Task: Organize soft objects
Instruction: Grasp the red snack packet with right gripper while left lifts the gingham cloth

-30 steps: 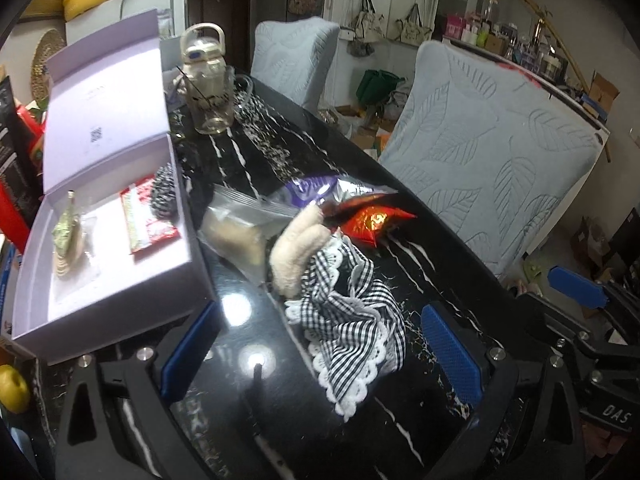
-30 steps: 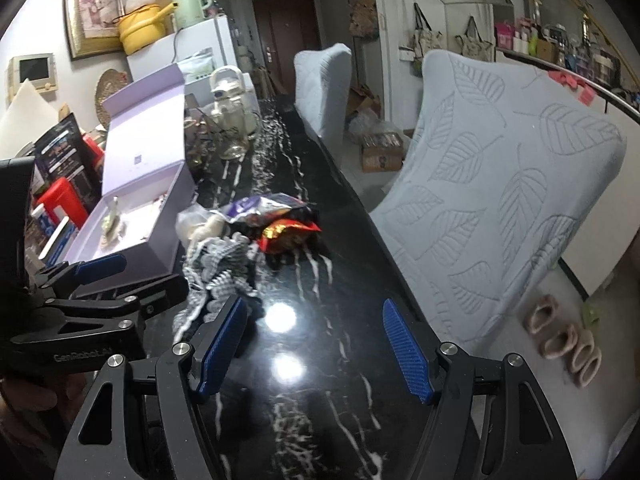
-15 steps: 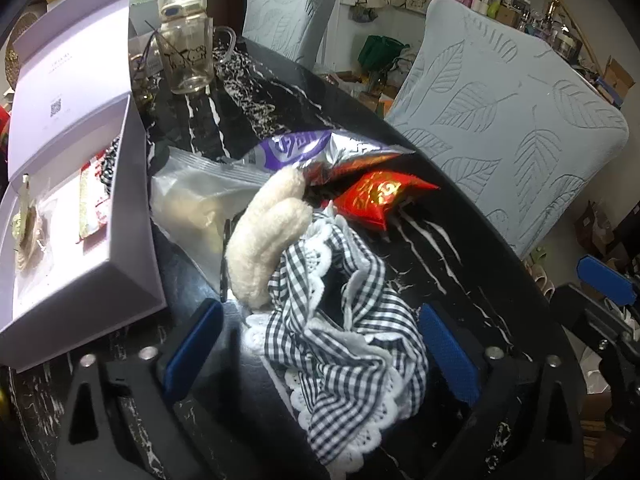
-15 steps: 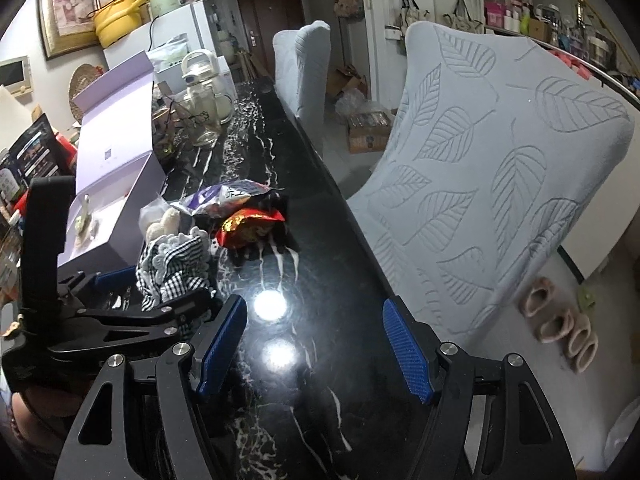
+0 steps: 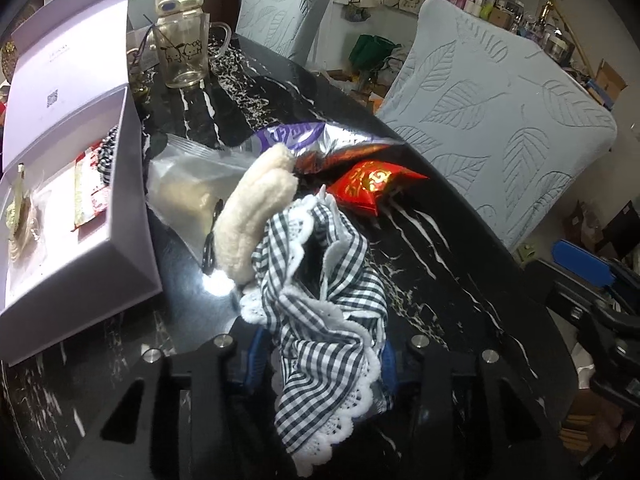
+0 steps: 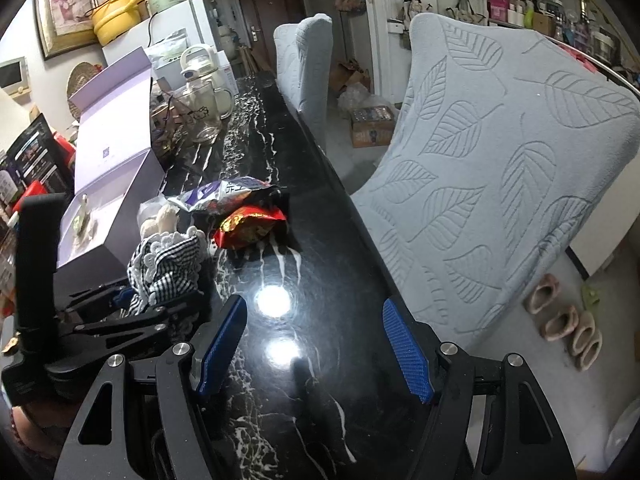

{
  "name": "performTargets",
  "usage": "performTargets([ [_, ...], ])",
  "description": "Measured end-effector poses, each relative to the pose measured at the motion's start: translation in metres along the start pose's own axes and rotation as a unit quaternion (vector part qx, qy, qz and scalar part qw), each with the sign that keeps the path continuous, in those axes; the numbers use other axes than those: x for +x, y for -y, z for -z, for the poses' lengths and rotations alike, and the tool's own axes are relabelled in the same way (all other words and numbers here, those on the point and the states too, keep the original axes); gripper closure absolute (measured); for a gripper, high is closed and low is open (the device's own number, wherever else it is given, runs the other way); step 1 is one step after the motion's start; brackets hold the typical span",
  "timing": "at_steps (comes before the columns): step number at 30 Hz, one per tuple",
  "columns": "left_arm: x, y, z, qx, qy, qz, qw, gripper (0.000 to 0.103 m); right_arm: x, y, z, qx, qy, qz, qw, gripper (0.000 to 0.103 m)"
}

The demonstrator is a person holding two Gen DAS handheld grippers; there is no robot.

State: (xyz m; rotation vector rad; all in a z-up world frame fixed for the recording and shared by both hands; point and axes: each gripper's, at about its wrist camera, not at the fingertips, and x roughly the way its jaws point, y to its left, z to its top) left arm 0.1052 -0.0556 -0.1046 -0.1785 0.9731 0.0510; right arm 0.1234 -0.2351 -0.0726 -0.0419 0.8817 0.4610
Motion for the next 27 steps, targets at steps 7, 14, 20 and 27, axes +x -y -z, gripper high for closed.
performTargets([
  [7,-0.046,-0.003,-0.002,-0.002,0.042,0.021,0.9989,0.059,0.007,-0.006,-0.007,-0.009,-0.002,-0.017,1.0,0.032],
  [14,-0.076,-0.01,-0.014,0.001,0.085,0.001,0.9964,0.059,0.022,-0.02,-0.023,-0.027,-0.006,-0.043,0.999,0.032],
  [20,-0.073,-0.021,-0.025,-0.009,0.089,-0.012,0.9959,0.059,0.041,-0.033,-0.041,-0.053,-0.003,-0.052,0.997,0.02],
  [27,-0.062,-0.027,-0.034,-0.015,0.086,-0.015,0.9961,0.059,0.077,-0.045,-0.057,-0.09,-0.021,-0.051,0.994,0.007],
])
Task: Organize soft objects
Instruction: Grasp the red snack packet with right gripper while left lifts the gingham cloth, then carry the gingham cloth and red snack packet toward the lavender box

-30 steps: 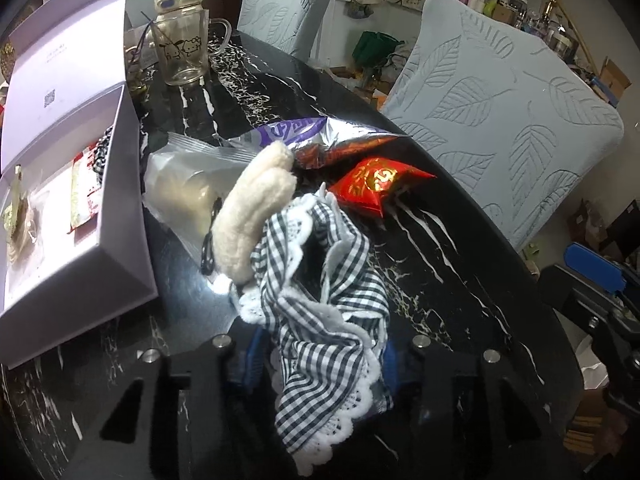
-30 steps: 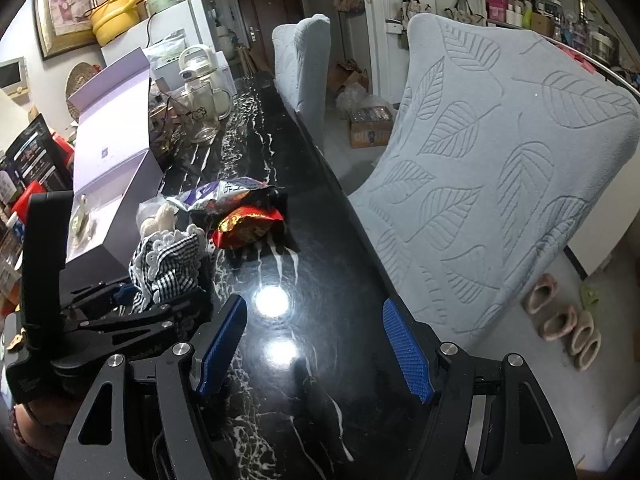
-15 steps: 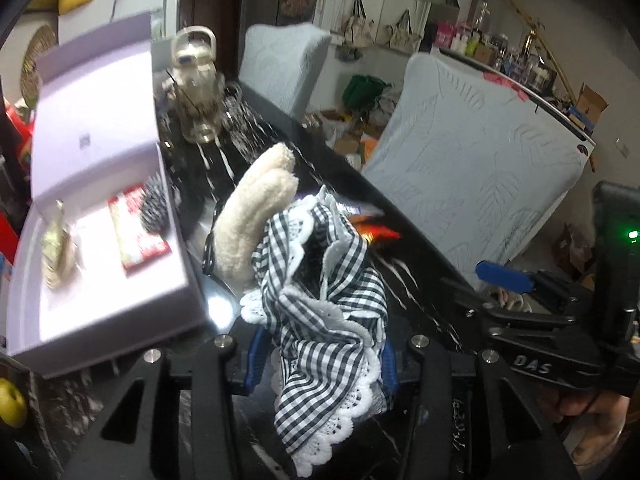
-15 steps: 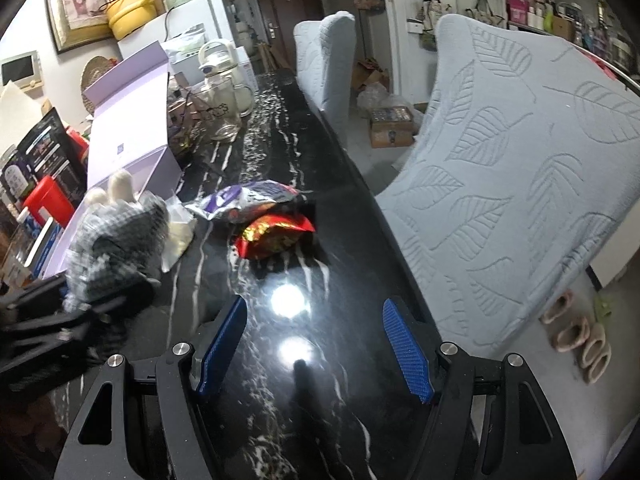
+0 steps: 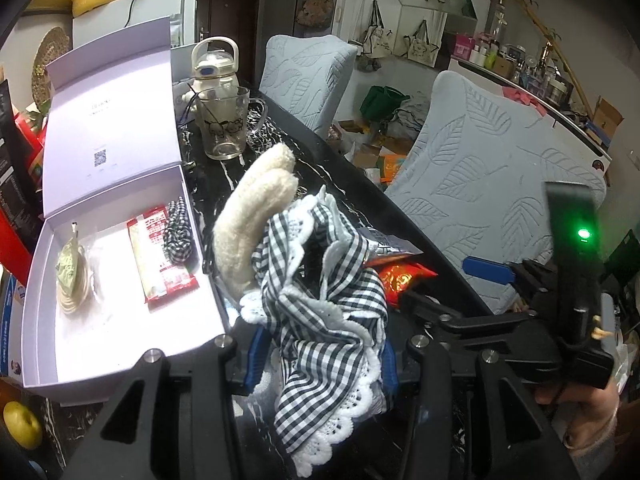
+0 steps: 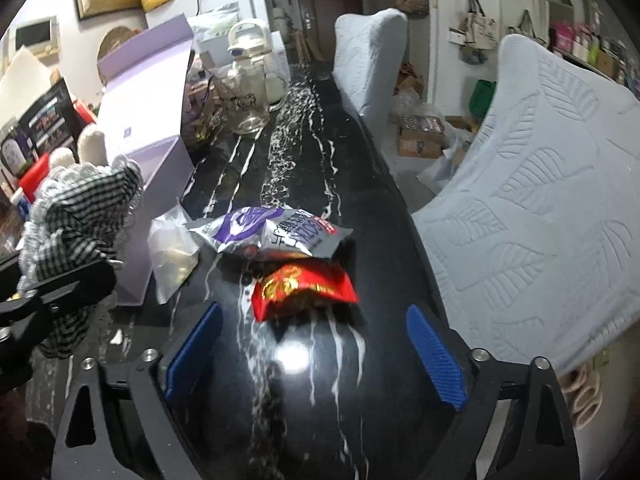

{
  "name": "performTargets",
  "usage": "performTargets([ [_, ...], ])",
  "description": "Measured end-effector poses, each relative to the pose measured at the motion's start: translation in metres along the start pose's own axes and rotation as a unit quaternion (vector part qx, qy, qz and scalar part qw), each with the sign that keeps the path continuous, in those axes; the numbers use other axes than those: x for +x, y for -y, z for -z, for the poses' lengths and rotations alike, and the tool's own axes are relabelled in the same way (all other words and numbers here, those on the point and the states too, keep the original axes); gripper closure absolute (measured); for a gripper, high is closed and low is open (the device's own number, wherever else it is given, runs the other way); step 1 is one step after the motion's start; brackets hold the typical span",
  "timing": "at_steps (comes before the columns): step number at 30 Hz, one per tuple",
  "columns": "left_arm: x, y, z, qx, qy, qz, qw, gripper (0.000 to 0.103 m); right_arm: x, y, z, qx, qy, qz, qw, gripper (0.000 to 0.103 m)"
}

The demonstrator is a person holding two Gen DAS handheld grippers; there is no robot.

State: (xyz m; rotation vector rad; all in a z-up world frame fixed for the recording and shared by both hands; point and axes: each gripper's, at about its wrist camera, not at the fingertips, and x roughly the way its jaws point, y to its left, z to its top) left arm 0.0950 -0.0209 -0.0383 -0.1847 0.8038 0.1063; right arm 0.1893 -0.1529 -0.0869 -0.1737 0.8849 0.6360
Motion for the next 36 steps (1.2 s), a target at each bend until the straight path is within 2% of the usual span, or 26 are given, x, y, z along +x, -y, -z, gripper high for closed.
performTargets([
  [7,0.013,-0.002,-0.005,-0.007,-0.008,0.001,0.9999,0.059,0.043,0.001,-0.009,-0.015,-0.032,-0.003,0.999,0.006],
  [13,0.014,-0.004,-0.006,-0.011,-0.011,-0.004,0.9999,0.059,0.056,-0.001,-0.008,-0.016,-0.035,-0.009,0.999,0.008],
  [16,0.014,-0.003,-0.005,-0.014,-0.013,-0.005,0.9998,0.059,0.054,-0.004,-0.005,-0.028,-0.033,0.002,0.999,0.019],
  [18,0.015,-0.003,-0.005,-0.014,-0.015,-0.004,0.9998,0.059,0.052,-0.004,-0.005,-0.031,-0.031,-0.001,0.999,0.031],
  [20,0.014,-0.002,-0.005,-0.013,-0.015,-0.003,0.9998,0.059,0.051,-0.004,-0.005,-0.032,-0.03,-0.003,0.999,0.038],
  [23,0.013,-0.002,-0.005,-0.011,-0.015,-0.004,0.9998,0.059,0.051,-0.004,-0.004,-0.036,-0.029,-0.004,0.999,0.043],
  [24,0.012,-0.001,-0.005,-0.011,-0.015,-0.004,0.9998,0.059,0.049,-0.005,-0.003,-0.037,-0.028,-0.003,0.999,0.05],
  [36,0.004,0.001,0.002,-0.005,-0.016,0.002,0.9999,0.059,0.021,0.001,0.018,-0.012,-0.017,-0.005,1.0,0.054],
])
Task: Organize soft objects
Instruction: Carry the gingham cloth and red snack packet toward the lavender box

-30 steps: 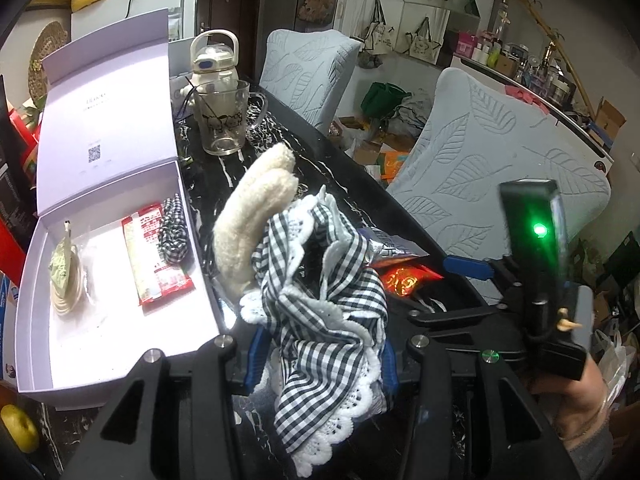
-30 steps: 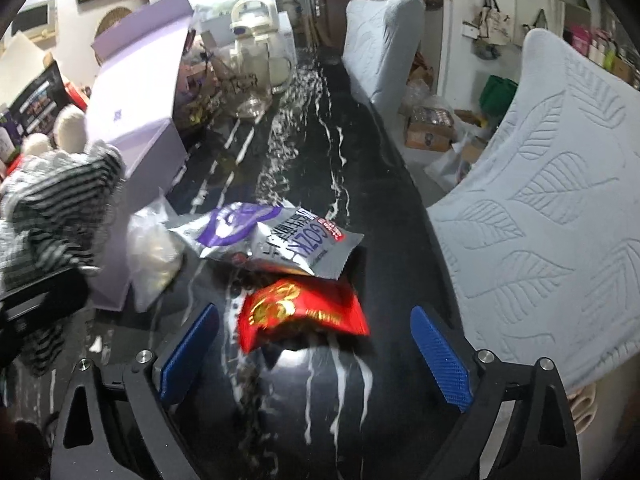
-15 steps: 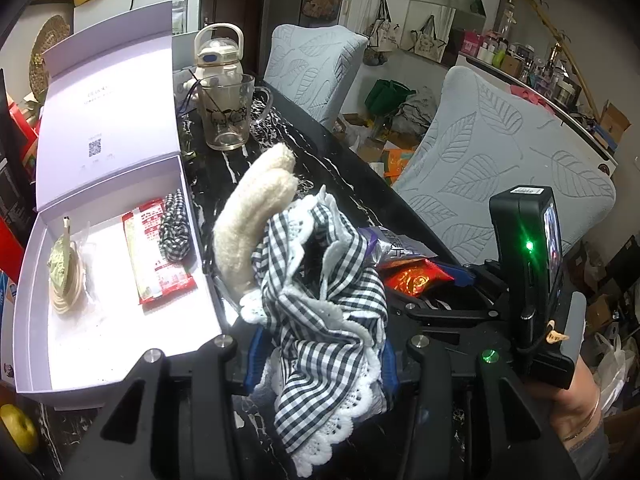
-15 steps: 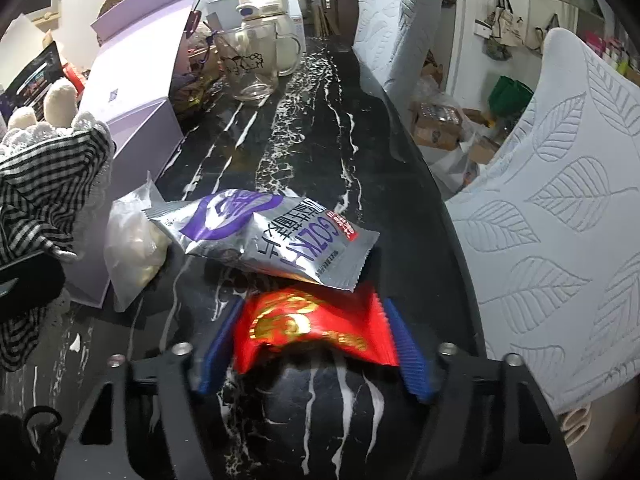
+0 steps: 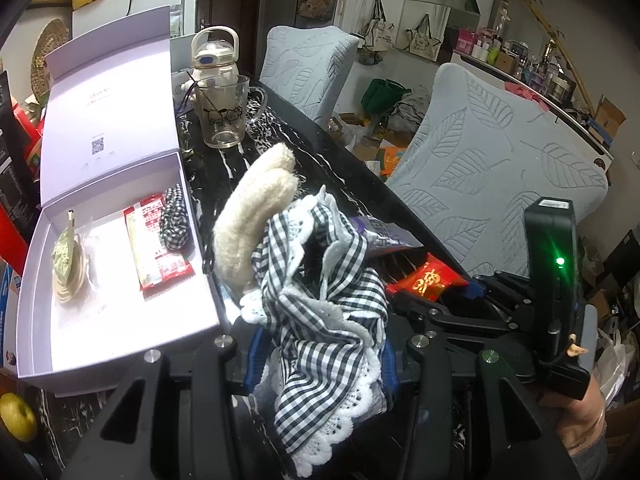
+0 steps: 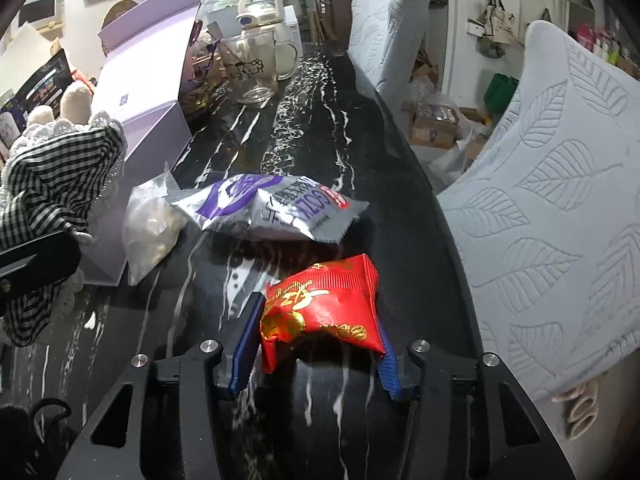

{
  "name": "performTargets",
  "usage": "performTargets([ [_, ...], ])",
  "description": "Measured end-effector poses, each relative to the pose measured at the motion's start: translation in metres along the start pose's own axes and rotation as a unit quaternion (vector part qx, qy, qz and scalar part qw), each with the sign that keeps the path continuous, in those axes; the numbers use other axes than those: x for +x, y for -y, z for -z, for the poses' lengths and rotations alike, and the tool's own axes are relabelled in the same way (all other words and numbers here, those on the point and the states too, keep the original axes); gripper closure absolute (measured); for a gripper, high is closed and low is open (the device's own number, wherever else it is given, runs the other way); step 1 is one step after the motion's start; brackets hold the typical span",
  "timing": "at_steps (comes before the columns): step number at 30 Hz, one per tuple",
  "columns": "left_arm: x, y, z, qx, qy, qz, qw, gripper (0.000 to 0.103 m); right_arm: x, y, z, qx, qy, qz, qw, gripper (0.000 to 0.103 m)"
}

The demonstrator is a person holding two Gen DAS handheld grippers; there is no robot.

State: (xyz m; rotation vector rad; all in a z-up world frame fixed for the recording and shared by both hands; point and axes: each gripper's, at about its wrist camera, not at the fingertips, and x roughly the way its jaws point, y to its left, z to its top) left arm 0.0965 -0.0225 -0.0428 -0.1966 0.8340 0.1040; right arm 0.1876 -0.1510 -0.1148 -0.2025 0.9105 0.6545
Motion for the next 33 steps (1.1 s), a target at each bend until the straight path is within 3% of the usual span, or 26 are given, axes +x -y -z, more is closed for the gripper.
performTargets([
  [15,-0.03,0.005,0.035,0.004,0.0,0.011,0.9999,0.059,-0.063,-0.014,0.037,0.008,0.03,0.016,0.999,0.054],
  [33,-0.098,-0.022,0.083,-0.015,0.032,-0.014,0.9993,0.059,-0.117,-0.085,0.063,-0.039,0.07,-0.039,0.996,0.054],
])
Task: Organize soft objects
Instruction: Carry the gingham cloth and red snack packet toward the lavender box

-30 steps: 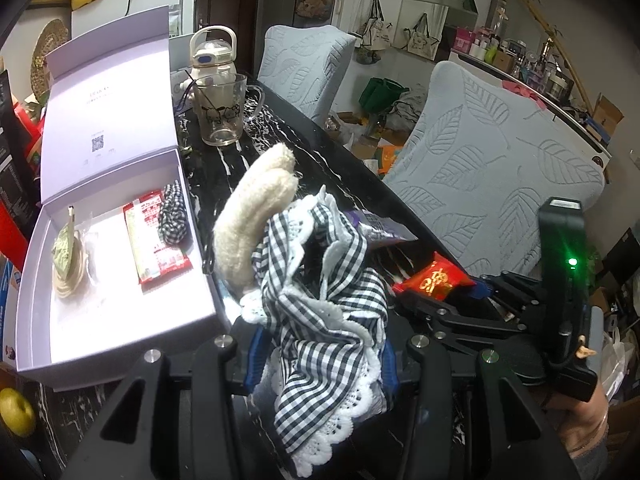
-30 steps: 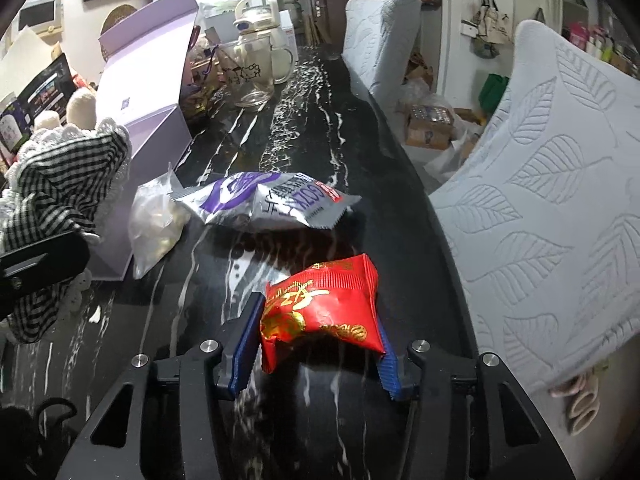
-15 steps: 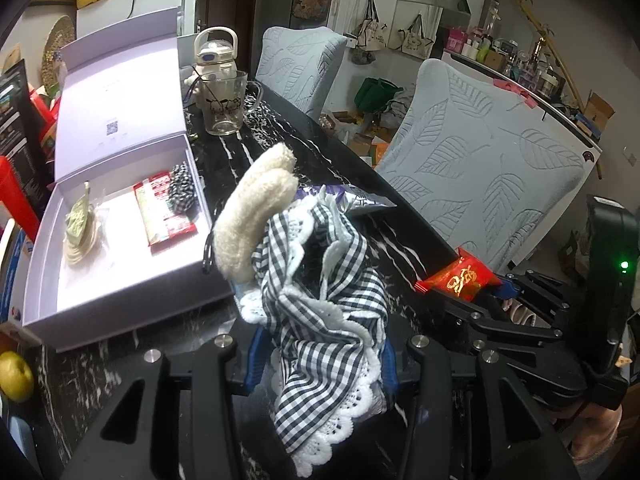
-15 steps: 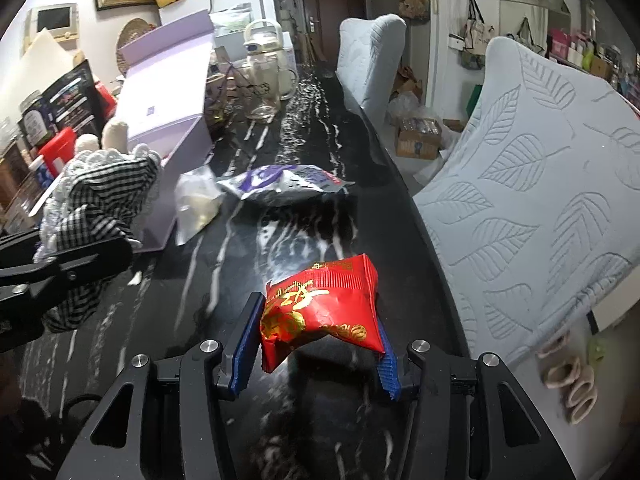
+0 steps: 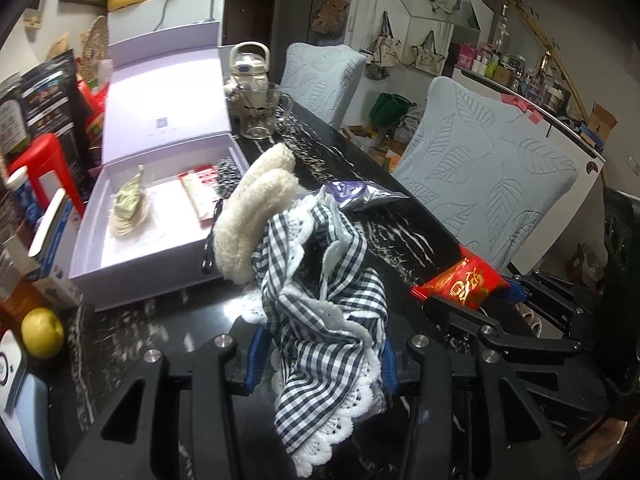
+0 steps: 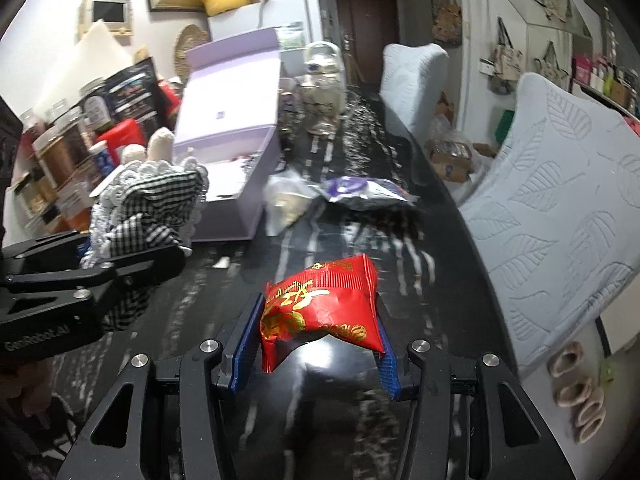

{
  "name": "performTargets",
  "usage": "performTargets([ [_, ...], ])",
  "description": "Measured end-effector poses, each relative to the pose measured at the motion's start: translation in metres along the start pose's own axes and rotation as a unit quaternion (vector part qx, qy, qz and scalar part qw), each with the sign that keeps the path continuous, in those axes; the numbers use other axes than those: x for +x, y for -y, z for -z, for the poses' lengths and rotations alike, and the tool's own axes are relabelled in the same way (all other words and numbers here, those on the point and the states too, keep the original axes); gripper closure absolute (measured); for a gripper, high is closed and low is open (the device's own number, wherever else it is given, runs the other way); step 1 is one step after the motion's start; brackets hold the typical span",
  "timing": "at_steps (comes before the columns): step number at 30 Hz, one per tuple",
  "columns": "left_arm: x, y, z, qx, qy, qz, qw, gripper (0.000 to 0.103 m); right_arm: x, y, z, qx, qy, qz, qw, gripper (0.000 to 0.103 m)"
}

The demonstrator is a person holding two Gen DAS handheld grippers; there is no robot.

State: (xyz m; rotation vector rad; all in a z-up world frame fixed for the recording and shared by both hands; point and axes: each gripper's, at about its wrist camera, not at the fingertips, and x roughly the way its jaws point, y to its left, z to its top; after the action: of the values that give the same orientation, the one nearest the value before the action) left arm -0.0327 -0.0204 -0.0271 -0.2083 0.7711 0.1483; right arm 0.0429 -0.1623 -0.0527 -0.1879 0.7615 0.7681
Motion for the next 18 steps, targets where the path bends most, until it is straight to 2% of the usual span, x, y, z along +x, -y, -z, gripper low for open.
performTargets([
  [10,-0.036,-0.033,0.011,-0.024,0.029,-0.022,0.999,0.059,-0.011,-0.053,-0.011,-0.051,0.025,-0.043,0.997,0.053],
  [18,-0.064,-0.057,0.004,-0.031,0.066,-0.038,0.9966,0.059,-0.02,-0.089,-0.03,-0.082,0.055,-0.06,0.993,0.053],
])
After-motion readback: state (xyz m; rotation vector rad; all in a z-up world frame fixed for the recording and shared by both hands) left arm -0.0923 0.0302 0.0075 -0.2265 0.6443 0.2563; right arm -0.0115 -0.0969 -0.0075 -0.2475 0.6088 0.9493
